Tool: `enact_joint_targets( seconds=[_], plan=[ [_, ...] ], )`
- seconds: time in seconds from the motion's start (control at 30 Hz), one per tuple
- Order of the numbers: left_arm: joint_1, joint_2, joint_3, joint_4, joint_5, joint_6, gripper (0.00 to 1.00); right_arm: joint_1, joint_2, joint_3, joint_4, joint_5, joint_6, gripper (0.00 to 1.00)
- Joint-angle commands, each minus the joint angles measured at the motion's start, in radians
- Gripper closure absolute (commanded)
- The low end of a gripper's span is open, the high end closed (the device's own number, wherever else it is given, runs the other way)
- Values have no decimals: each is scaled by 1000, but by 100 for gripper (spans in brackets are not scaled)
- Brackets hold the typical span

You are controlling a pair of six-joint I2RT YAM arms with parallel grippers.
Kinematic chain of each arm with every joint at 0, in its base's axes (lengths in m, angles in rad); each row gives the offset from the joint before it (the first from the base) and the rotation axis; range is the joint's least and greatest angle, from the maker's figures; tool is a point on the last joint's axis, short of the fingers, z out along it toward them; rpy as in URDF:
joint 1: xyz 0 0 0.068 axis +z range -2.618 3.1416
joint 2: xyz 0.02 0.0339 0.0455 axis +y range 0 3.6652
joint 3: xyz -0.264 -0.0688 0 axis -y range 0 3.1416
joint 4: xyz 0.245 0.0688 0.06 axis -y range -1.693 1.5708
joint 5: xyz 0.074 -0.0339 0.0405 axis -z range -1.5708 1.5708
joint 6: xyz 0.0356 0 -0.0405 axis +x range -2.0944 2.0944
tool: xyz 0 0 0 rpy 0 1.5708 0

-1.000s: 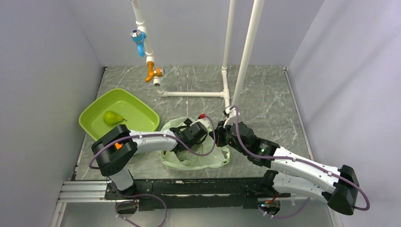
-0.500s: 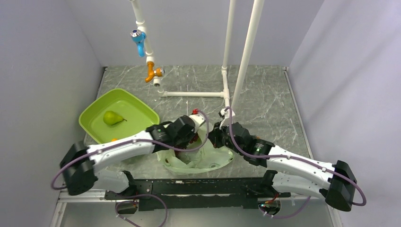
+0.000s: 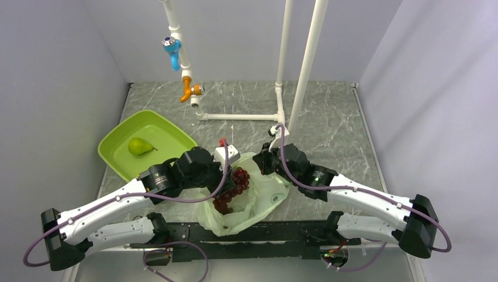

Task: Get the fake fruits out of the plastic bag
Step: Take out the fake fruit from the plastic bag.

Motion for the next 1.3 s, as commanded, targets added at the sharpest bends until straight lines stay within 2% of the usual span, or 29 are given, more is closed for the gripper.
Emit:
enact_joint_targets(
  seconds=[0.0, 0.17, 0.4, 0.7, 0.83, 0.93, 1.0, 1.1, 1.2, 1.27],
  plan=[
    [-2, 0, 4, 26, 62, -9, 86, -6, 38, 86, 51, 29, -26, 100],
    [-1, 40, 22, 82, 80, -21, 90, -5, 98, 135, 52, 40, -38, 100],
    [-3, 87, 96, 140, 19, -23, 96, -5, 155, 158, 41, 74, -54, 100],
    [-3, -37, 39, 253, 4, 28, 100, -5, 190, 173, 15, 211, -54, 100],
    [-3, -111, 3, 347, 27, 22, 100, -5, 220, 194, 8, 325, -63, 100],
    [-2, -153, 16, 393, -58, -2, 100, -10, 253, 228, -12, 426, -112, 100],
    [-2, -153, 69, 357, -178, -14, 100, -14, 257, 237, -12, 445, -151, 100],
    [28, -83, 232, 151, -398, -60, 100, -20, 218, 199, 40, 414, -190, 100],
    [115, -45, 376, -29, -431, -70, 100, -22, 171, 156, 105, 348, -218, 100],
    [168, -76, 381, -81, -470, -71, 100, -23, 160, 155, 99, 323, -203, 100]
  ],
)
